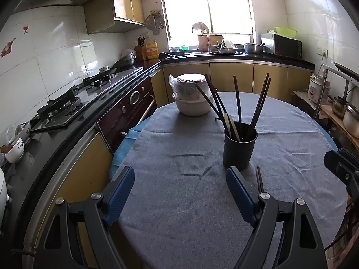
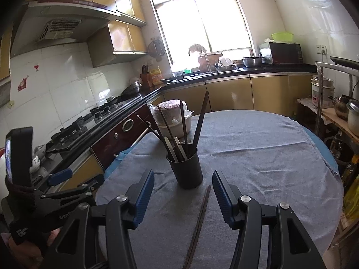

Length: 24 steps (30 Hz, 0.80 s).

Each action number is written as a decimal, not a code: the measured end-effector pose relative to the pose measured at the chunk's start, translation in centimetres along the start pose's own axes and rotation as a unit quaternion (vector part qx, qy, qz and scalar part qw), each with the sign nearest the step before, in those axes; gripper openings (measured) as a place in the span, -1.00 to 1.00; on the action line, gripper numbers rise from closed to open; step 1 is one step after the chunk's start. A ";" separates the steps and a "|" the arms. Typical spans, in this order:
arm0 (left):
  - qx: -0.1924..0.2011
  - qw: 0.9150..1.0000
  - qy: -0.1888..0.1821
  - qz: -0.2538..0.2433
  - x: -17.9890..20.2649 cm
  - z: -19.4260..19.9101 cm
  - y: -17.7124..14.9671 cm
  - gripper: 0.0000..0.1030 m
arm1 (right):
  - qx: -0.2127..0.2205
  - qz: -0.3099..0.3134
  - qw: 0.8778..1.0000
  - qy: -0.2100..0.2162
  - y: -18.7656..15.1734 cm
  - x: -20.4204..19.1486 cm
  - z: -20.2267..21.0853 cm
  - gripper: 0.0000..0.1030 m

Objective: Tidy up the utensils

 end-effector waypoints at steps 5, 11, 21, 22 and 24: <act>0.000 1.000 0.005 0.002 -0.2 -0.1 0.0 0.63 | -0.016 0.000 1.000 -0.016 -0.3 0.2 -0.7 0.11; -0.003 1.000 0.004 0.001 -0.2 -0.4 -0.3 0.63 | -0.026 0.000 0.999 -0.029 -0.3 -0.1 -1.0 0.11; 0.005 1.000 0.002 0.001 -0.5 0.0 -0.1 0.63 | -0.029 0.004 0.999 -0.038 0.1 -0.7 -1.0 0.11; 0.006 1.000 0.003 0.000 -0.5 0.0 0.0 0.63 | -0.031 0.004 0.999 -0.039 0.1 -0.8 -1.0 0.11; 0.008 1.000 0.003 -0.001 -0.5 0.2 0.0 0.63 | -0.032 0.006 0.999 -0.042 0.2 -0.9 -1.0 0.11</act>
Point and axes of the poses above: each gripper's, at about its wrist camera, not at the fingertips, and z roughly against the way its jaws point, x to its right, y to its top, the point moved 7 cm from there along -z, roughly the way its jaws point, and after that the axes turned 2 degrees about y, right-handed, at the moved point
